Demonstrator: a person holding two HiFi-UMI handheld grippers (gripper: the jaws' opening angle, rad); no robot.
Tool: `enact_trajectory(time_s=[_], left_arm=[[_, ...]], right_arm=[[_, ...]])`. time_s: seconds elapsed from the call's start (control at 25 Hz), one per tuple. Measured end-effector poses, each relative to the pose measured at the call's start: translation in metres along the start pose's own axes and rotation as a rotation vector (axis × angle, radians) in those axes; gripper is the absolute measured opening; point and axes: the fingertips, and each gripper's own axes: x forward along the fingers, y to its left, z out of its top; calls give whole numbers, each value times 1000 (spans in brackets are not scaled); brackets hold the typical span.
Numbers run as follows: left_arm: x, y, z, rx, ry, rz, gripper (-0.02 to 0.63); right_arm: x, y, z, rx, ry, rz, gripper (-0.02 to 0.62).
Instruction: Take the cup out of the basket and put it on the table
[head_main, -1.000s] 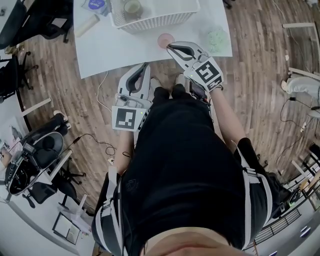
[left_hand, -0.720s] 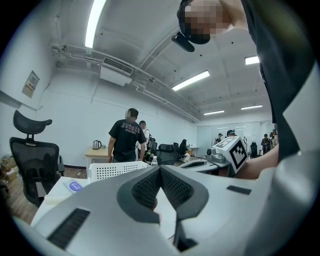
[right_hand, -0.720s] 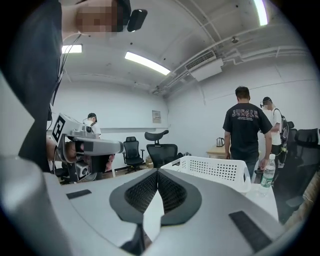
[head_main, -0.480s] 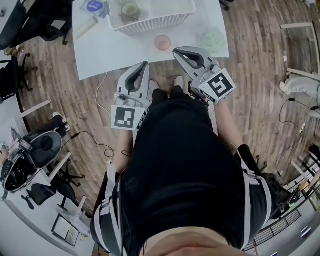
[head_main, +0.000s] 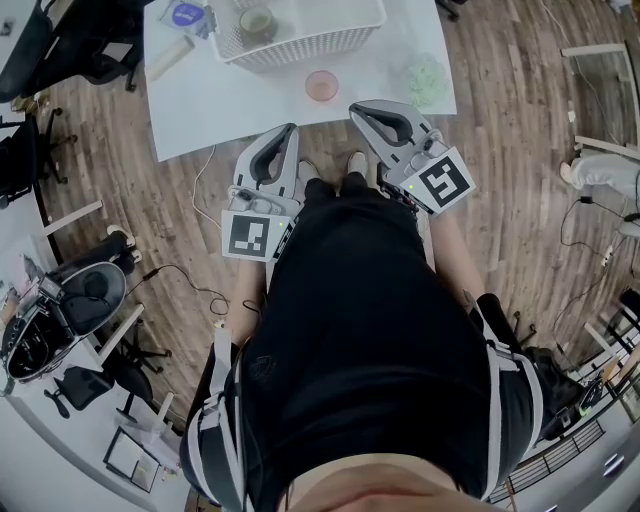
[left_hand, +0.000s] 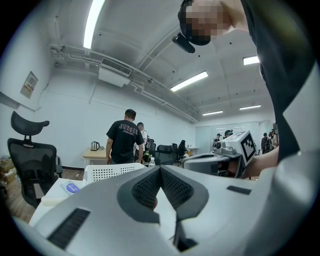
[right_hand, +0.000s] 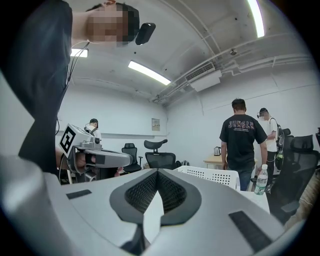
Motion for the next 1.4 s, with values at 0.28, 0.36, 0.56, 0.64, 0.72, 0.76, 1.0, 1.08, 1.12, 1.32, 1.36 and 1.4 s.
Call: enact_trajectory(time_s=[0.28, 0.36, 0.56, 0.64, 0.72, 0.76, 1.0, 1.08, 1.12, 1.32, 1.36, 1.4], left_arm=[[1, -2, 1, -4, -7, 7, 18], [0, -4, 0, -3, -3, 10, 18], [0, -9, -1, -2, 0, 12, 18], [-1, -9, -2, -3, 7, 14, 18], [-2, -8, -2, -5, 7, 16, 18], [-2, -7, -1, -5, 6, 18, 18], [-5, -5, -1, 3, -2, 13, 18], [-6, -4, -1, -2, -2, 16, 18], [-7, -3, 0, -6, -1, 19, 18], [-16, 4, -1, 7, -3, 21, 18], [-19, 6, -1, 11, 1, 24, 18], [-22, 8, -2, 12, 6, 24, 18]], right_arm=[[-5, -1, 6, 13, -26, -7, 18], [-7, 0, 8, 17, -34, -8, 18], [-12, 0, 6, 8, -28, -6, 18], [-12, 0, 4, 0, -21, -2, 18], [-11, 0, 3, -6, -13, 0, 18], [-10, 0, 4, 0, -20, -3, 18], [-8, 4, 4, -22, -5, 3, 18], [-6, 4, 9, -6, -22, -5, 18], [-4, 3, 11, -4, -26, -7, 18], [7, 4, 11, -49, -4, -3, 18], [10, 5, 11, -55, -2, -3, 18], [14, 6, 14, -52, -5, -9, 18]])
